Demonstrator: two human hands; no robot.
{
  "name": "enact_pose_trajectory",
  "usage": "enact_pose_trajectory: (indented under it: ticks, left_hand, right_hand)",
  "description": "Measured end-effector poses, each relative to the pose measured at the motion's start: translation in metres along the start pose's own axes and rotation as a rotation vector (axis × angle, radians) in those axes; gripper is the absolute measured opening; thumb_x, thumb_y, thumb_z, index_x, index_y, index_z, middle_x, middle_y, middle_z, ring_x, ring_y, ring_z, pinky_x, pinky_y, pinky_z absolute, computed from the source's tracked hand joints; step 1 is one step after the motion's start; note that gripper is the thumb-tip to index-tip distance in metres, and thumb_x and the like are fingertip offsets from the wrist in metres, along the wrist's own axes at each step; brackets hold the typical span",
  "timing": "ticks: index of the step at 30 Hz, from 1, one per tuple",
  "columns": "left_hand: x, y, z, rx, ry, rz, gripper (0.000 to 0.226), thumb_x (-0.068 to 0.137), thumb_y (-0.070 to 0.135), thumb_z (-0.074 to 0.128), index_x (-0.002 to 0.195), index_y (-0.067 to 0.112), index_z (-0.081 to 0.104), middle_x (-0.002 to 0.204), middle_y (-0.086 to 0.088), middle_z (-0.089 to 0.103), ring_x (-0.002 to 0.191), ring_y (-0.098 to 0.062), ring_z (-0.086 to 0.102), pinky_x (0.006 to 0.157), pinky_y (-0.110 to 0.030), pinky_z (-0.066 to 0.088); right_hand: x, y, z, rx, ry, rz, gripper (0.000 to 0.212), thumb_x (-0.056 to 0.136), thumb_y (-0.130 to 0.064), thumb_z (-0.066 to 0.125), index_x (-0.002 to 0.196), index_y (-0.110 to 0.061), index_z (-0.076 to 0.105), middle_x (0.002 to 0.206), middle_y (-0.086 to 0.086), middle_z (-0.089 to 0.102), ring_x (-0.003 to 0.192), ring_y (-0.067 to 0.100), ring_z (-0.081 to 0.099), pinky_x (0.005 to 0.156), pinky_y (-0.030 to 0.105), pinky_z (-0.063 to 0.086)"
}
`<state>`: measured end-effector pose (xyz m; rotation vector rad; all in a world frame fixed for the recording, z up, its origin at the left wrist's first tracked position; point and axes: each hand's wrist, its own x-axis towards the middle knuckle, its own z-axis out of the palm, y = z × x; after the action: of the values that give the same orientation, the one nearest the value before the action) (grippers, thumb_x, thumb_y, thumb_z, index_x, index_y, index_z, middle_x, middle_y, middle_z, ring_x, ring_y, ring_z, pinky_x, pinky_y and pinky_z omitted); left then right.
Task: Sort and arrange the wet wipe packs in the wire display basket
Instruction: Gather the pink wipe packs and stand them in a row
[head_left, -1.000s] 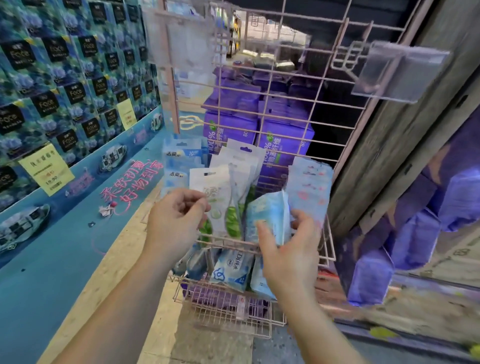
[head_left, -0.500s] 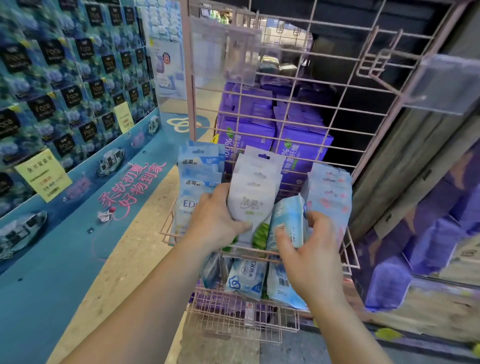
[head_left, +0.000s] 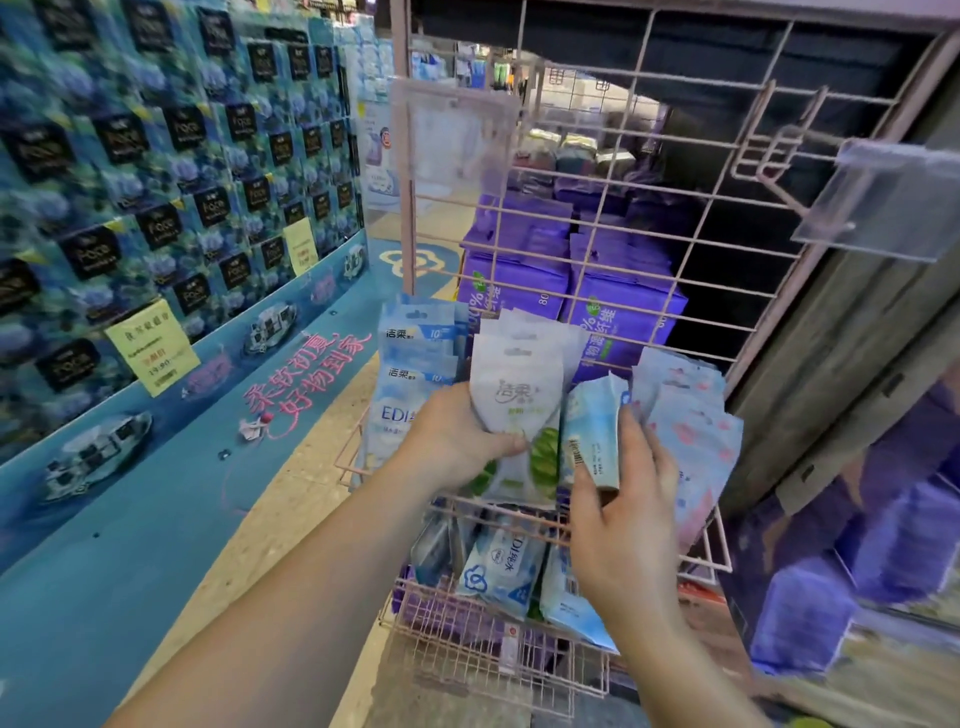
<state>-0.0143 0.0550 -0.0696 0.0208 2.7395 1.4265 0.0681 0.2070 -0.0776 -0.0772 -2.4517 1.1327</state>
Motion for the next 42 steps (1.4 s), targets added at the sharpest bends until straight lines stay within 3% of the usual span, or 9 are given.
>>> enact_pose_trajectory:
  ticks: [3,5,15,20,27,31,35,39,42]
  left_hand:
    - [-0.003,-0.004,0.006,0.157,-0.063,0.006,0.047,0.071,0.032,0.080,0.113,0.019,0.063,0.114,0.000,0.069,0.104,-0.020,0.063,0.084,-0.027,0.047]
    - [-0.004,-0.006,0.005,0.161,-0.058,0.024,0.053,0.073,0.029,0.079,0.120,0.022,0.055,0.117,0.001,0.067,0.108,-0.020,0.061,0.082,-0.024,0.042]
    - [-0.009,-0.007,0.006,0.079,0.126,0.003,0.088,0.069,0.024,0.082,0.140,0.024,0.030,0.120,-0.002,0.065,0.112,-0.024,0.059,0.086,-0.029,0.044]
    - [-0.031,-0.001,0.018,0.090,0.290,-0.028,0.107,0.074,0.027,0.079,0.152,0.015,0.007,0.135,-0.007,0.057,0.123,-0.026,0.053,0.092,-0.031,0.041]
    - [-0.044,0.001,0.021,0.173,0.261,0.014,0.077,0.078,0.023,0.075,0.143,0.019,0.034,0.132,-0.003,0.059,0.121,-0.024,0.054,0.091,-0.027,0.042]
    - [-0.053,-0.007,0.013,0.156,0.277,0.011,0.085,0.080,0.027,0.075,0.148,0.019,0.026,0.143,-0.003,0.047,0.129,-0.023,0.046,0.103,-0.037,0.041]
    - [-0.053,-0.020,0.009,0.105,0.298,0.117,0.055,0.082,0.023,0.071,0.130,0.034,0.045,0.130,0.004,0.055,0.107,-0.013,0.054,0.087,-0.031,0.043]
    - [-0.036,-0.032,-0.003,0.047,0.190,0.228,0.054,0.081,0.026,0.071,0.129,0.032,0.047,0.127,0.004,0.057,0.112,-0.015,0.056,0.096,-0.045,0.049]
    - [-0.025,-0.040,-0.016,-0.029,0.128,0.258,0.057,0.080,0.026,0.072,0.132,0.027,0.048,0.127,0.000,0.057,0.110,-0.017,0.060,0.094,-0.046,0.051]
  right_hand:
    - [-0.001,0.007,-0.004,-0.186,-0.088,-0.052,0.062,0.088,-0.029,0.061,0.144,-0.023,0.035,0.142,0.005,0.040,0.122,0.021,0.049,0.096,0.020,0.036]
    - [-0.001,0.012,-0.008,-0.324,-0.059,-0.073,0.060,0.082,-0.043,0.065,0.136,-0.023,0.045,0.127,0.004,0.055,0.108,0.028,0.058,0.085,0.037,0.045]
    - [-0.011,0.020,-0.003,-0.147,-0.012,-0.094,0.025,0.080,-0.022,0.072,0.091,-0.010,0.054,0.093,-0.001,0.046,0.073,0.005,0.031,0.061,0.022,0.024]
    - [-0.016,0.027,-0.008,-0.103,-0.112,-0.170,0.013,0.083,-0.019,0.066,0.082,-0.014,0.055,0.094,0.003,0.051,0.077,0.019,0.054,0.063,0.029,0.037]
    - [-0.017,0.042,-0.025,-0.188,-0.124,-0.335,0.019,0.079,-0.030,0.065,0.067,-0.022,0.052,0.077,-0.005,0.054,0.070,0.019,0.055,0.066,0.029,0.036]
    - [-0.008,0.052,-0.049,-0.086,0.194,-0.010,0.040,0.072,-0.049,0.058,0.099,-0.019,0.062,0.094,0.000,0.063,0.096,0.028,0.060,0.084,0.041,0.040]
    - [0.026,0.054,-0.046,-0.220,0.188,0.285,0.100,0.064,-0.057,0.074,0.145,-0.021,0.027,0.135,0.013,0.054,0.123,0.035,0.050,0.101,0.050,0.035]
    - [0.036,0.044,-0.018,-0.345,0.159,0.339,0.118,0.062,-0.062,0.072,0.150,-0.034,-0.001,0.136,0.013,0.048,0.129,0.030,0.044,0.111,0.052,0.019]
    - [0.034,0.034,-0.002,-0.258,0.215,0.266,0.112,0.067,-0.037,0.076,0.151,-0.035,0.001,0.129,0.016,0.044,0.116,0.035,0.052,0.102,0.040,0.036]
